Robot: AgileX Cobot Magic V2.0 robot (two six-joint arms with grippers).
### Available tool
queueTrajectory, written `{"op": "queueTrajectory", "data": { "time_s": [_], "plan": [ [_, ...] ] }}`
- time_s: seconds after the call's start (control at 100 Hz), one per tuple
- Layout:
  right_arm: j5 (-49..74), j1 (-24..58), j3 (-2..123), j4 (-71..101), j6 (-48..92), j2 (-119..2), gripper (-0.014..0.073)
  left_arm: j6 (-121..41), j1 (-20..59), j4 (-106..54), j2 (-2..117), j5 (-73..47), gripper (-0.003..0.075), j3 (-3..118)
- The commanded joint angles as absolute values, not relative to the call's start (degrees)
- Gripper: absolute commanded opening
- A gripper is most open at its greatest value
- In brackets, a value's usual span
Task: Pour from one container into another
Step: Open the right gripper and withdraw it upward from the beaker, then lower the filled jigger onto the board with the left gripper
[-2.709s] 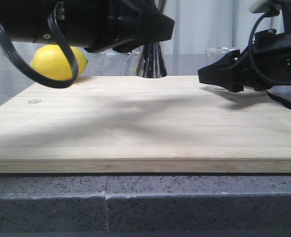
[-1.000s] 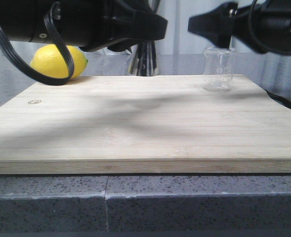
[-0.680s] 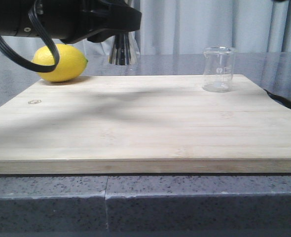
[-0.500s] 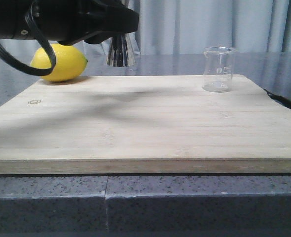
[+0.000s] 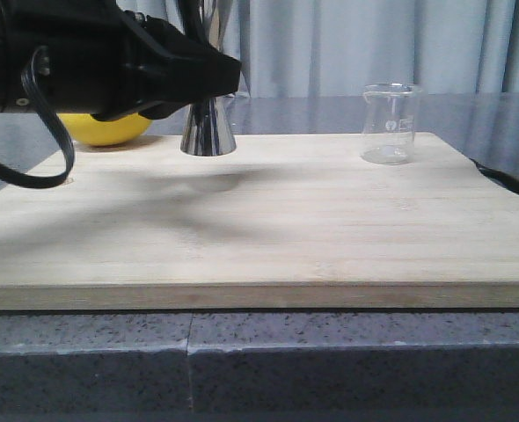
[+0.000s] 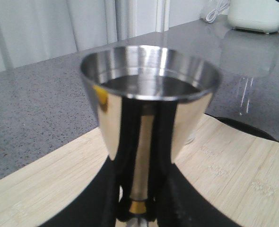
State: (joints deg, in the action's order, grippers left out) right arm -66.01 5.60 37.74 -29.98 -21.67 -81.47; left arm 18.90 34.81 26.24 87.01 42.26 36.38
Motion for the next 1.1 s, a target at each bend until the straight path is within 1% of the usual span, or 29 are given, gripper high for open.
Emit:
{"op": "queueTrajectory", "data": {
  "time_s": [0.0,0.55,1.09],
  "plan": [
    [-74.5,5.3,38.9,-28.6,-21.6,-79.3,0.0630,18.9,34.0,24.3,86.3,48.4,-0.0019,37.2],
    [-74.5,5.3,38.9,-28.6,-21.6,-79.3,0.0630,18.9,34.0,24.6,89.1,50.0,-0.0019,35.8],
    [-74.5,5.3,38.9,-28.6,-21.6,-79.3,0.0629,18.9,34.0,26.5,89.2,51.2,-0.0017,35.1]
  ]
}}
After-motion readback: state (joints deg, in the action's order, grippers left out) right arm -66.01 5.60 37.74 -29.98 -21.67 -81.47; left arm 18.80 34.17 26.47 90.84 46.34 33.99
